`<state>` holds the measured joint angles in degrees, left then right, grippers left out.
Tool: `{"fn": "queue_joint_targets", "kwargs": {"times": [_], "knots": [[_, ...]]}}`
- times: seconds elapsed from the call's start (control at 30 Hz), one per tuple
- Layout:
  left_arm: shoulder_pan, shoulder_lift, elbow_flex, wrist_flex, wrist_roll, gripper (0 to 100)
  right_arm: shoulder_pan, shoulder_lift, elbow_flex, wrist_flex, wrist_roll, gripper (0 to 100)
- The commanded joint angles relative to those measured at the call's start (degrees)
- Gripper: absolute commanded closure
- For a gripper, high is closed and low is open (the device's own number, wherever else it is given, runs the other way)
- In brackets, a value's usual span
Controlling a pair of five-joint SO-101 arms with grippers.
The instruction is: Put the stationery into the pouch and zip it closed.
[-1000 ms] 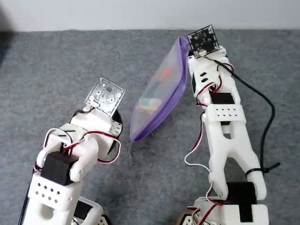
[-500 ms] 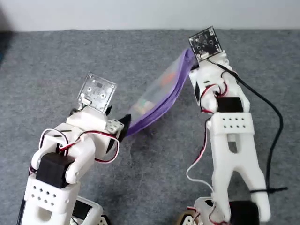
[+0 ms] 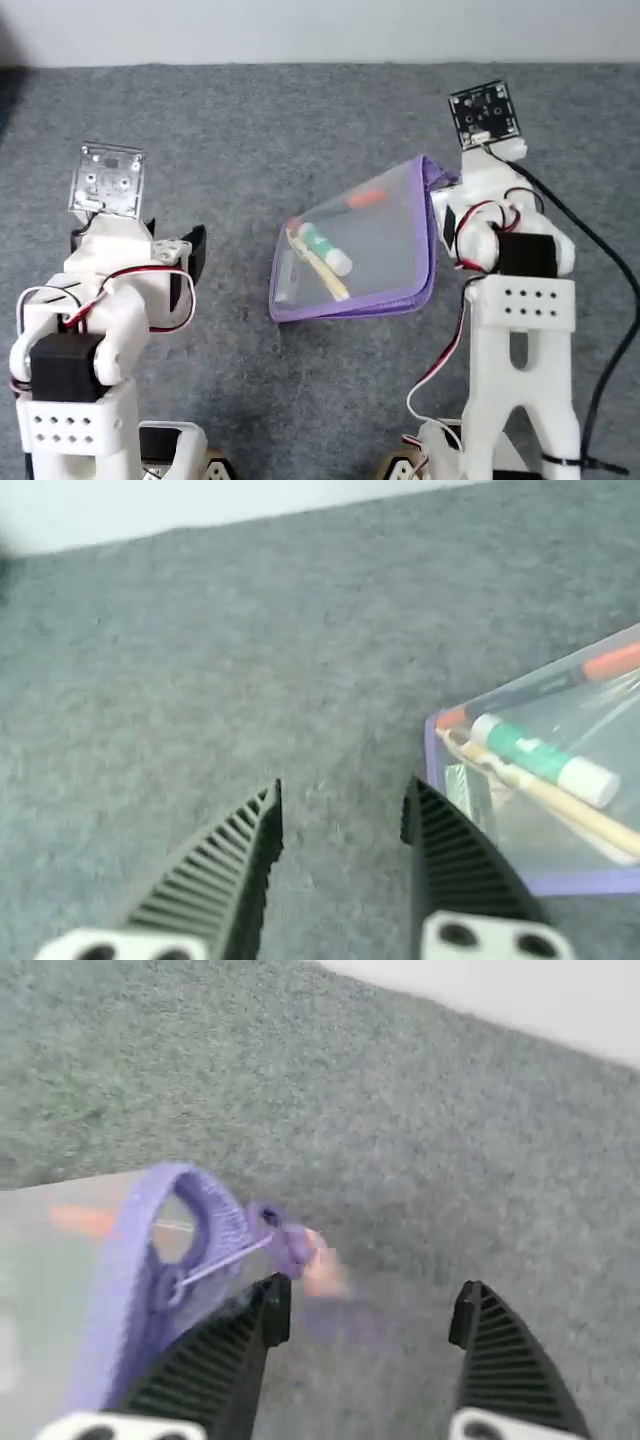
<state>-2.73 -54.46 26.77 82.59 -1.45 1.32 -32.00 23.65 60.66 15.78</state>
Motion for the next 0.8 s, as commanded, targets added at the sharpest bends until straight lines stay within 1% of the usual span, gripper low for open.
{"fn": "queue_joint_targets", "kwargs": {"times": [0.0,0.2,0.3,0.5,0.6,0.67,0.77], "knots": [[-0.79,-0.97,-2.95,2.81,0.53,81,0.40,-2.95,-3.16,4.70,-2.46,80.7],[-0.79,-0.97,-2.68,6.51,0.53,81,0.92,-4.26,-3.16,14.11,-6.07,92.3],[-0.79,-0.97,-2.59,6.86,0.53,81,1.10,-4.26,-3.16,19.38,-6.51,95.0],[-0.79,-0.97,-2.42,6.51,0.53,81,1.10,-4.18,-2.99,28.88,-6.51,95.3],[-0.70,-0.88,-2.07,6.24,0.53,81,1.10,-4.26,-0.09,29.14,-6.51,95.1],[-0.79,-0.88,0.48,3.52,0.53,81,1.10,-4.26,2.81,29.05,-6.59,94.6],[-0.79,-0.88,4.53,1.23,3.16,80,1.10,-4.26,5.71,29.58,-8.00,87.0]]}}
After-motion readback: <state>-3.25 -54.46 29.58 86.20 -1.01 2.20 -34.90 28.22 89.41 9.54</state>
